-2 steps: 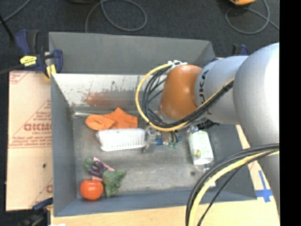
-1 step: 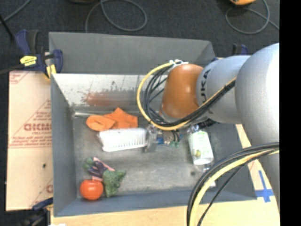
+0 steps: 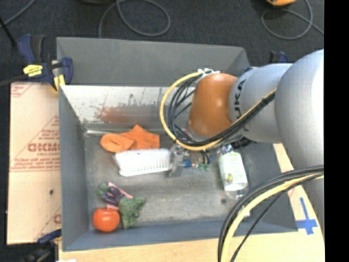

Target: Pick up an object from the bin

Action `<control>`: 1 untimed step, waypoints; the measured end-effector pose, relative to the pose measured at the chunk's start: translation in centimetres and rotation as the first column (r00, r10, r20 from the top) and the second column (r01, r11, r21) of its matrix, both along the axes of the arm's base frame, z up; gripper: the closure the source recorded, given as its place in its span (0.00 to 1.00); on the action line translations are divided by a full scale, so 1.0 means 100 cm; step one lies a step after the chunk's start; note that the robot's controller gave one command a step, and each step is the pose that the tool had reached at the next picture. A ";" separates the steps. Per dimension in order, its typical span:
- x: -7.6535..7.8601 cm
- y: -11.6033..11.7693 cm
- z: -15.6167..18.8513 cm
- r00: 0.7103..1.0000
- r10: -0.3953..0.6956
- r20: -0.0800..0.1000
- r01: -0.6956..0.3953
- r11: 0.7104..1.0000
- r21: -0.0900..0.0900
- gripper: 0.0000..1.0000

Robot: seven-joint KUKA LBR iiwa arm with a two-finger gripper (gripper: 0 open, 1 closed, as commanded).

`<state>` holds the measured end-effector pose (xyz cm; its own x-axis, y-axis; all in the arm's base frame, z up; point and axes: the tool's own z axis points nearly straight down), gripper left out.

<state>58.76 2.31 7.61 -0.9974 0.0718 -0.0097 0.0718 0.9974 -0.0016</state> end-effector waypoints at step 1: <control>-0.002 0.001 0.021 1.000 -0.001 -0.005 0.001 1.000 0.001 1.00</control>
Offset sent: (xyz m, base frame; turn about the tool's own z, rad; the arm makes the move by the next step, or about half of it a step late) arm 0.0002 0.0000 0.0870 0.0000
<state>58.60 2.37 9.68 -0.9973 0.0732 -0.0046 0.0732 0.9973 -0.0013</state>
